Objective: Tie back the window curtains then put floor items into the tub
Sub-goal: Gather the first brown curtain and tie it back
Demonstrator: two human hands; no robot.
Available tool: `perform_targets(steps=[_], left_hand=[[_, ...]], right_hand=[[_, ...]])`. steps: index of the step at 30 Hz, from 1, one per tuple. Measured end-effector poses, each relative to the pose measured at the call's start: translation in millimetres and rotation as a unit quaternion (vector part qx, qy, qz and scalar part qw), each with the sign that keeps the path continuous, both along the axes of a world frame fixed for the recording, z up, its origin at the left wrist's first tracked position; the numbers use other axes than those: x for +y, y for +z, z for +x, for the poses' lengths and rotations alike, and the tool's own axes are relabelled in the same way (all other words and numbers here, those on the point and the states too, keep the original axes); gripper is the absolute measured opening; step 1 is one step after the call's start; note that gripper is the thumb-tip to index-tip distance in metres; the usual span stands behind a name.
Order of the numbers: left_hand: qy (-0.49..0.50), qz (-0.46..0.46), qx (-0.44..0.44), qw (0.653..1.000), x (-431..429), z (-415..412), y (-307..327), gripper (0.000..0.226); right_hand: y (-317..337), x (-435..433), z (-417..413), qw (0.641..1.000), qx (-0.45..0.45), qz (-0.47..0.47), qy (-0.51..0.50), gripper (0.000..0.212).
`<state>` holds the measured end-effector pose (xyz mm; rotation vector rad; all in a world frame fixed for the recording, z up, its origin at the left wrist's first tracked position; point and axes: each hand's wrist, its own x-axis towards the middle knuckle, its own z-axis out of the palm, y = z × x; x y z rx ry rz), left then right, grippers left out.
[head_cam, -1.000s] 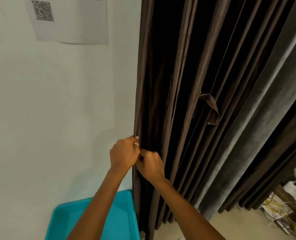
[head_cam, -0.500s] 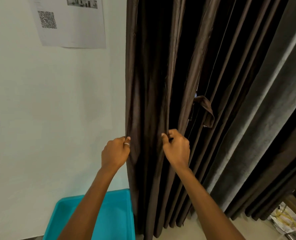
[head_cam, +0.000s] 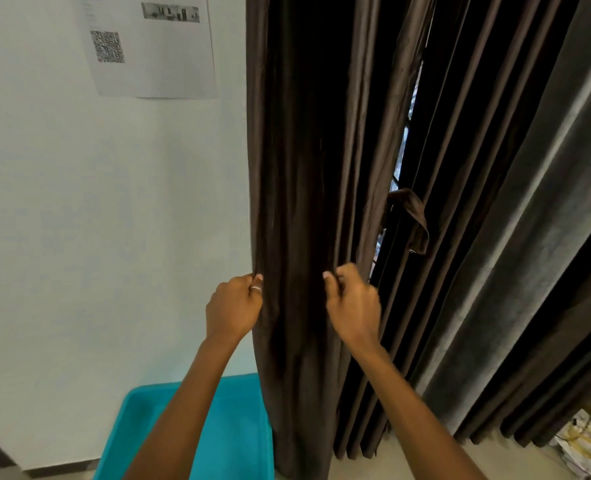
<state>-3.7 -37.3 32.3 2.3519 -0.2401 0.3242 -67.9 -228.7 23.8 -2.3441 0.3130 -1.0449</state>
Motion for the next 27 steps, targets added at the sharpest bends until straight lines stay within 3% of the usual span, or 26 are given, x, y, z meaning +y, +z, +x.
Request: perform_targets(steps=[3, 9, 18, 22, 24, 27], left_hand=[[-0.046, -0.008, 0.001, 0.999, -18, -7, 0, 0.045], [-0.117, -0.035, 0.025, 0.992, -34, -6, 2, 0.043], [-0.224, 0.067, 0.048, 0.971, -27, 4, 14, 0.035], [-0.234, 0.096, 0.070, 0.965, -24, 7, 15, 0.011], [-0.232, 0.090, 0.096, 0.964, -22, 9, 11, 0.022], [-0.276, 0.082, 0.130, 0.949, -17, 12, 6, 0.054]], right_hand=[[-5, 30, 2, 0.998, -0.013, -0.020, 0.066, 0.013], [-7, 42, 11, 0.996, 0.000, -0.022, 0.082, 0.008], [-7, 33, 16, 0.989, 0.015, 0.017, 0.146, 0.006], [-6, 38, 16, 0.986, 0.032, 0.049, 0.154, 0.032], [-6, 40, 19, 0.990, 0.035, 0.044, 0.130, 0.041], [-8, 41, 20, 0.994, 0.011, 0.009, 0.104, 0.030]])
